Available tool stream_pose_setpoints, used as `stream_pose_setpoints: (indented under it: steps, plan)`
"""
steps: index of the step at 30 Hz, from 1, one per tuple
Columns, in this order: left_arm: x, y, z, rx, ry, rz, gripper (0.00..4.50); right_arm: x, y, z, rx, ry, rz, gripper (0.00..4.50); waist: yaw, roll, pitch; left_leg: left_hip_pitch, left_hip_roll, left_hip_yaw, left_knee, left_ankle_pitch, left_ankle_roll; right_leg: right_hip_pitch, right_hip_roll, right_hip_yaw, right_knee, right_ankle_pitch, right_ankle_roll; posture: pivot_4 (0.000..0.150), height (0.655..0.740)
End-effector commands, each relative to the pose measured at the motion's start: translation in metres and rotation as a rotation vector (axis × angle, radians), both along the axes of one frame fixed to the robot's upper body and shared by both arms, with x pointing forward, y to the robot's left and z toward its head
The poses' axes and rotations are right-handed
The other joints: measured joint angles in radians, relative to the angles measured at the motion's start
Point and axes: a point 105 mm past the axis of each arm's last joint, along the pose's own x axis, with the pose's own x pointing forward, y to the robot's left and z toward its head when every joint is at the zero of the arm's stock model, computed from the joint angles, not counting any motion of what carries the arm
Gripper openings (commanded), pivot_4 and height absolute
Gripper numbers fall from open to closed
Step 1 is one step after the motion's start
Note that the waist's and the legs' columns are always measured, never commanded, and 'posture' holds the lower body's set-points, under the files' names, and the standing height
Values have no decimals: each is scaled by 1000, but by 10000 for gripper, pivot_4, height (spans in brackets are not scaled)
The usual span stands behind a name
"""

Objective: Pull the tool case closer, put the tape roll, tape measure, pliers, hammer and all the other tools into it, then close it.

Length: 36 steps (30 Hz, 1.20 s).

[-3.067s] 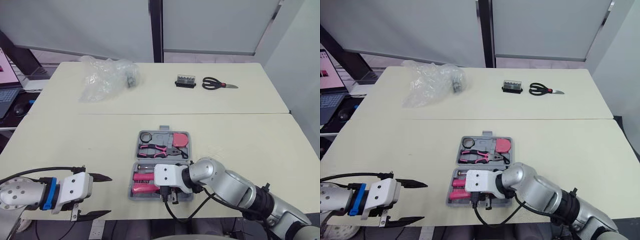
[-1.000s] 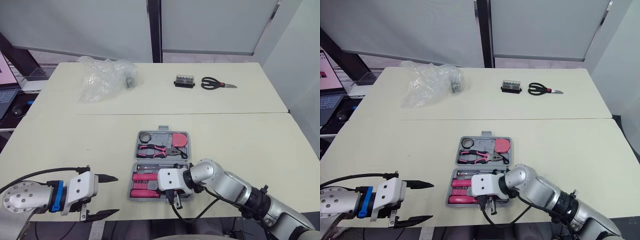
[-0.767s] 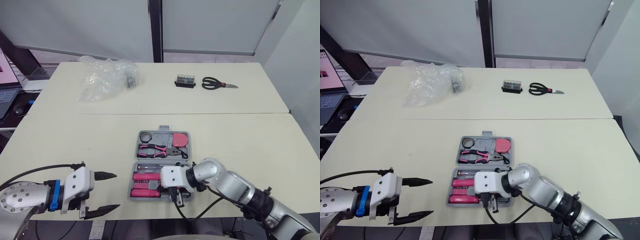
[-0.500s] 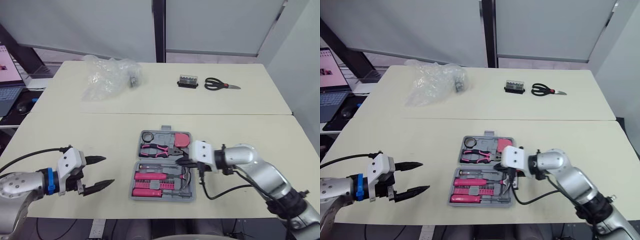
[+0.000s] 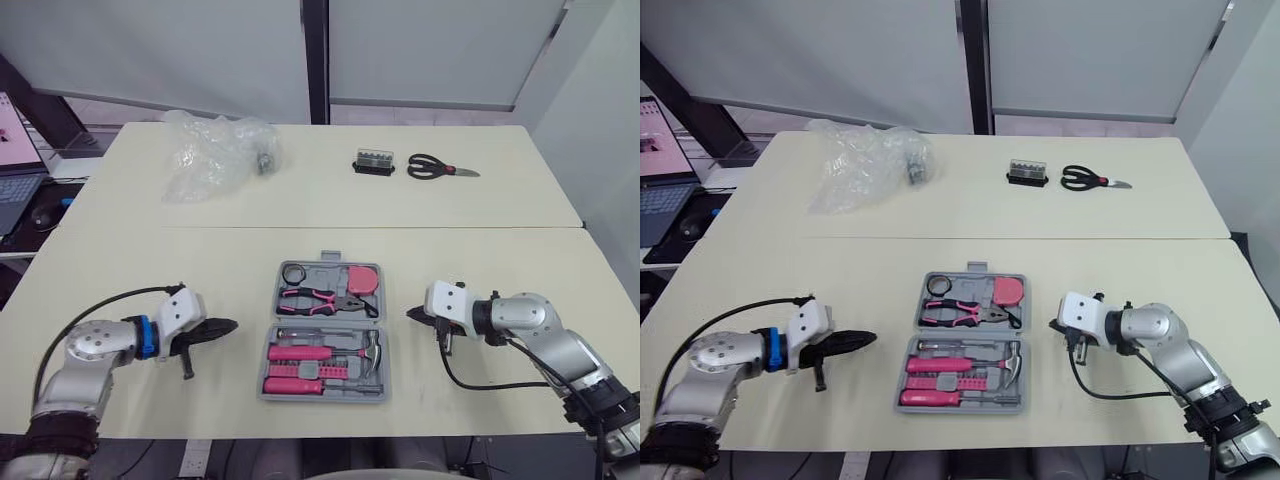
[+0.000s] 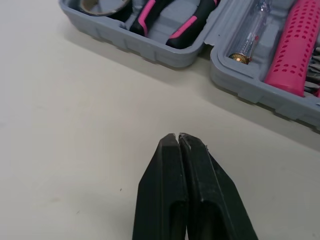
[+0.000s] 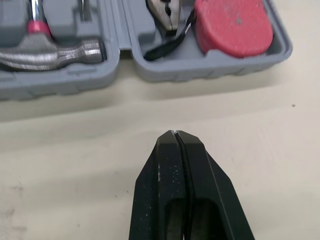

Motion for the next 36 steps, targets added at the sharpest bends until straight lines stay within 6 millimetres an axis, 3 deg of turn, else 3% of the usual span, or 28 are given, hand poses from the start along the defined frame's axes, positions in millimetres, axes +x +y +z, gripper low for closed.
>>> stream_pose_setpoints:
  steps: [1, 5, 15, 36]
  plan:
    - [9, -7, -7, 20, -20, -26, 98, 1, 6, 1, 8, -19, 12, 0, 0, 0, 0, 0, 0, 0, 0, 0, 0, 0, 0, 0, 0, 0, 0, 1500, 7400]
    - [21, -16, -13, 24, -39, -33, 98, -5, 17, -10, 3, 12, 43, 0, 1, 0, 0, 0, 0, -1, 0, 0, 0, 0, 0, 0, 1, 0, 0, 1500, 7400]
    - [25, -42, -20, 4, -32, -108, 98, -10, 46, -21, 24, 40, 102, 0, 1, 0, 0, 2, 0, -2, 1, 0, 0, 4, 0, -2, 1, 0, 0, 1500, 7400]
    - [0, -67, -25, -23, 91, -188, 98, -22, 76, -18, 70, 30, 203, 0, -1, 0, -1, 3, 0, -3, 1, 0, 0, 5, 0, -2, 0, 0, 0, 1500, 7400]
